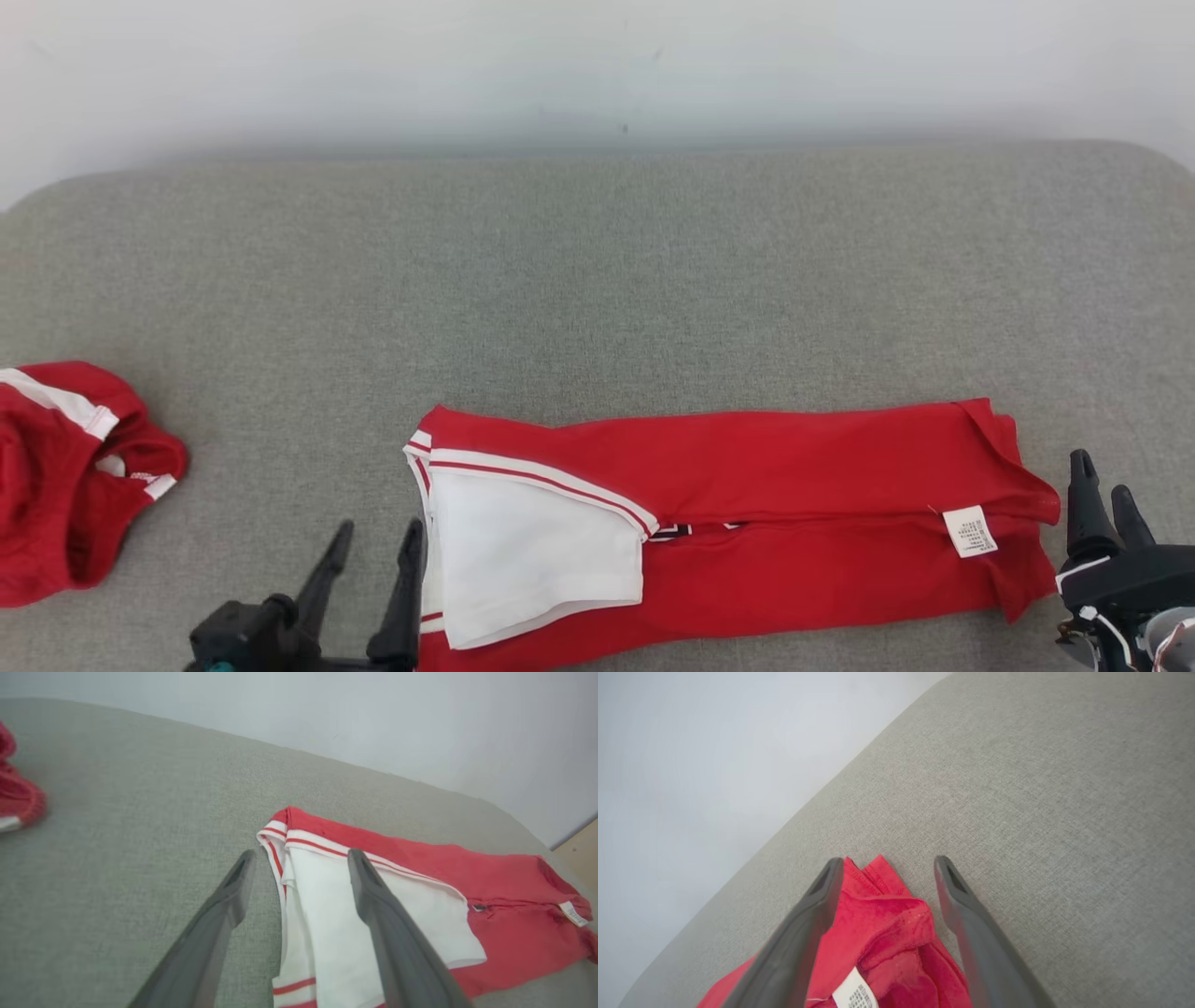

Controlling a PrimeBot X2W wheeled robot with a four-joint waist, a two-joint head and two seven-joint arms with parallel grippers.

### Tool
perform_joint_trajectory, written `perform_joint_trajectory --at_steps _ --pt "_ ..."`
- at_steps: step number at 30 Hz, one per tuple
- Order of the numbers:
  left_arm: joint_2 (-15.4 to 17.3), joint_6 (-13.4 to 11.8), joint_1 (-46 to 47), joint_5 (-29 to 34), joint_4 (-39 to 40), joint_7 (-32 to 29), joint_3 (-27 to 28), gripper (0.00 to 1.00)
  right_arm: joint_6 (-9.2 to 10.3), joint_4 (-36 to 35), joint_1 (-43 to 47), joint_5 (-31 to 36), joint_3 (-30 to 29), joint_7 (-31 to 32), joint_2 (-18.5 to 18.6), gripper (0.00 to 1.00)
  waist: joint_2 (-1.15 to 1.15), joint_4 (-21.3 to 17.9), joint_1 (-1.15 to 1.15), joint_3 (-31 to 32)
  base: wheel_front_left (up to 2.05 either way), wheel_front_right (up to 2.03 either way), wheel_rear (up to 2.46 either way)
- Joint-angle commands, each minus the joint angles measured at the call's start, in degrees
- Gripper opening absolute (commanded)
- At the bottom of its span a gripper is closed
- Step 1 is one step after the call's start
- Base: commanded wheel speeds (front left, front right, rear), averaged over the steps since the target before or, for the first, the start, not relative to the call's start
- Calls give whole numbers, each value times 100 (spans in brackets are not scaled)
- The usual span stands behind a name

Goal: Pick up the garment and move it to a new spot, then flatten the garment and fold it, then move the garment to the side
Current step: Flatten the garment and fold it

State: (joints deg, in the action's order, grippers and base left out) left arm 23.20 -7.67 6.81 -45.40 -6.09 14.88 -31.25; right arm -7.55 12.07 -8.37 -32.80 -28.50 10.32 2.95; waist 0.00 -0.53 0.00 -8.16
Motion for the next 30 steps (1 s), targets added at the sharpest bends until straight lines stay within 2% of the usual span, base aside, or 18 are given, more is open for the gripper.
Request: perform_joint_trajectory --at_steps 1,2,5,13,22,30 --pt "-36 -15 -62 97 29 39 50 100 13 -24 81 2 17 23 -15 100 0 26 0 85 0 0 0" --pt "-152 -105 -178 599 141 33 311 100 13 -173 169 137 47 189 -15 100 0 42 0 148 0 0 0" --pt "-372 -195 -336 1291 324 34 704 100 13 -387 321 642 66 570 -15 100 0 67 0 234 0 0 0" --pt "-830 -135 -675 2597 566 35 1416 100 13 -982 273 1975 171 1915 -15 100 0 101 0 308 0 0 0" --pt "-1181 216 -800 3084 397 35 2004 100 13 -891 -252 2921 78 2806 -17 100 0 143 0 109 0 0 0" --pt "-1418 559 -654 3283 234 31 2253 100 13 -333 -598 3417 -103 3075 106 100 0 251 0 -185 0 0 0"
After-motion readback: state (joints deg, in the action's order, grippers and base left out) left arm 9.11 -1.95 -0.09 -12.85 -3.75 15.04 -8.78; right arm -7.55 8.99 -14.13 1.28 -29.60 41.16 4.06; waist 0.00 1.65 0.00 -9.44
